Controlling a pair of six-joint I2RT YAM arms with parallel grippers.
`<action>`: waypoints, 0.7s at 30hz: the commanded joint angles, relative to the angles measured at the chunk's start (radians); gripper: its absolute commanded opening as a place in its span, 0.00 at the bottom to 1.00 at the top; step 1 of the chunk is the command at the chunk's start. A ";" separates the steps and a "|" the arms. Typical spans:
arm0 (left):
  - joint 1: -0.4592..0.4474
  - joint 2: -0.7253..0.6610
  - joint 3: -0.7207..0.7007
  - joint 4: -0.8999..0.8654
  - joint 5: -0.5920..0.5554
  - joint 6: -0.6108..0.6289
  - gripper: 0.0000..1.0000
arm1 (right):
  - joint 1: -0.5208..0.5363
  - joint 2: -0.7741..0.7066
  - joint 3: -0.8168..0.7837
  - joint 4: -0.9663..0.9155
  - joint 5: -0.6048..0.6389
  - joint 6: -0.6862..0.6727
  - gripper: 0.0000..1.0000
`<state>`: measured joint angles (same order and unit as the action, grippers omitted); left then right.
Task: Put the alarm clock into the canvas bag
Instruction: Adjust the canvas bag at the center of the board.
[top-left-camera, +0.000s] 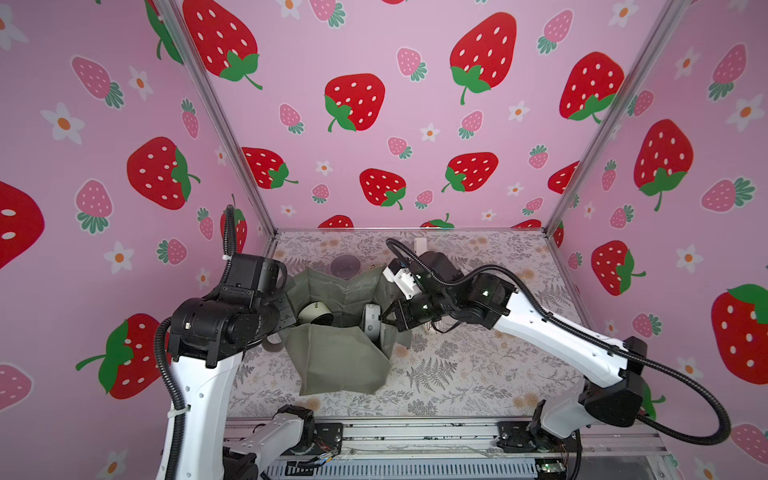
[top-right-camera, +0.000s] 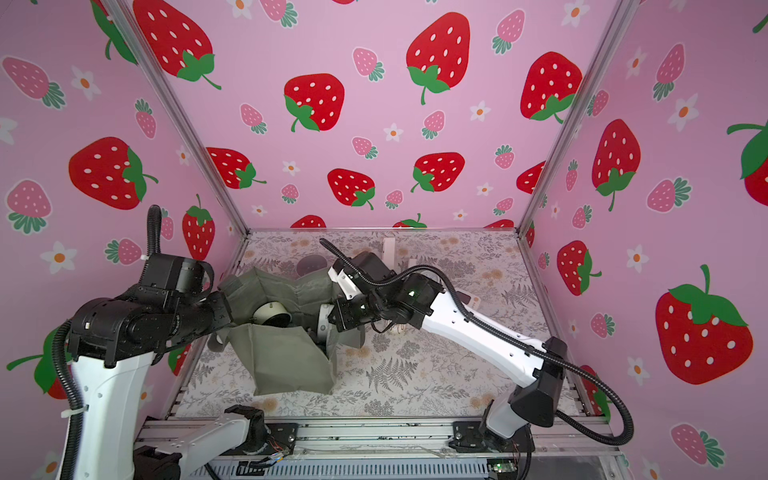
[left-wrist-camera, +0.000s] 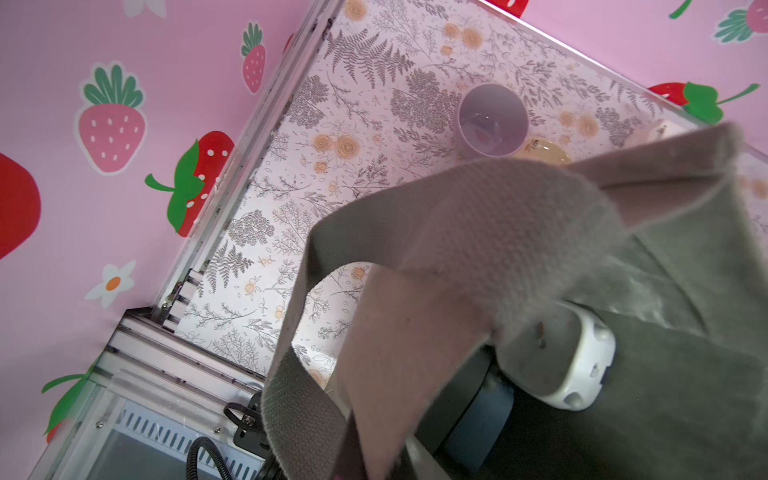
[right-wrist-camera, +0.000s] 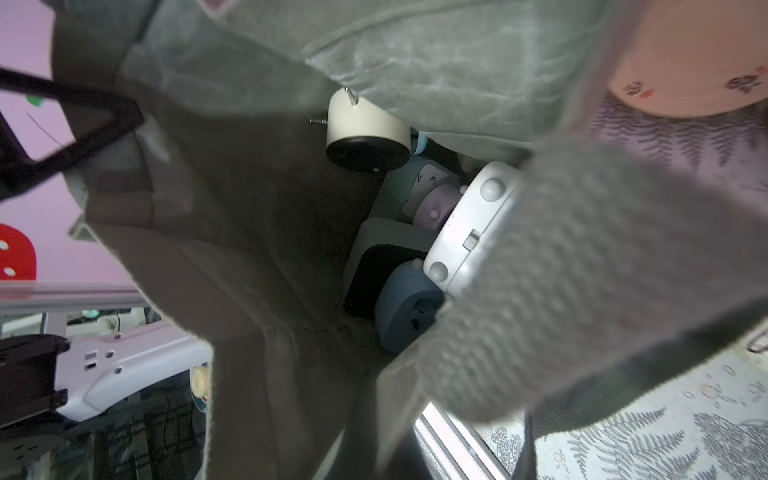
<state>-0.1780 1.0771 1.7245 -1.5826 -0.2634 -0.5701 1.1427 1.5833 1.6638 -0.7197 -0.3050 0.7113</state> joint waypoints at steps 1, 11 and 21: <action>0.014 -0.033 -0.053 -0.191 -0.107 -0.036 0.00 | 0.017 -0.025 0.041 0.098 -0.029 -0.020 0.00; 0.020 -0.197 -0.307 -0.067 -0.128 0.066 0.00 | -0.155 -0.215 -0.235 0.238 -0.120 0.063 1.00; 0.021 -0.173 -0.274 0.122 -0.125 0.156 0.19 | -0.587 -0.373 -0.497 0.277 -0.182 0.070 1.00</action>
<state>-0.1608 0.8658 1.4204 -1.4975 -0.3679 -0.4313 0.5831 1.1751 1.1831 -0.4278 -0.4885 0.8185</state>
